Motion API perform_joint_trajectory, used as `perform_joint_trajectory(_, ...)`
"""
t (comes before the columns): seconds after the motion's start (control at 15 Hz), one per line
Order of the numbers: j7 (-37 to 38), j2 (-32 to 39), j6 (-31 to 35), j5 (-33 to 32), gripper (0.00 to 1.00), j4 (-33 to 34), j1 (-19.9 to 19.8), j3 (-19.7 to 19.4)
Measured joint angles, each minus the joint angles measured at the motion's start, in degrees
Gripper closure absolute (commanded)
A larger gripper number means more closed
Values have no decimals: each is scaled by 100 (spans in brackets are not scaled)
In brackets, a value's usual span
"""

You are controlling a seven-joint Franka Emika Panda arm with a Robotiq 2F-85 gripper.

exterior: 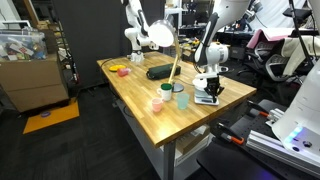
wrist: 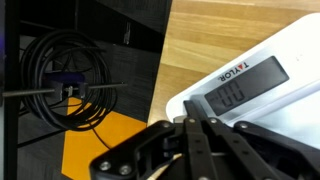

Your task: Press a button on the scale

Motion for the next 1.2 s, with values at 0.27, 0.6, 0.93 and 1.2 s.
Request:
perform_joint_trajectory(0.27, 0, -10, 14, 16, 100, -13, -2, 0)
perform_joint_trajectory(0.6, 0, -220, 352, 127, 100, -347, 23, 21)
perform_joint_trajectory(0.93, 36, -976, 855, 110, 100, -1172, 148, -4)
perform_joint_trajectory(1.2, 180, -1710, 1038, -12, 100, -1754, 304, -90)
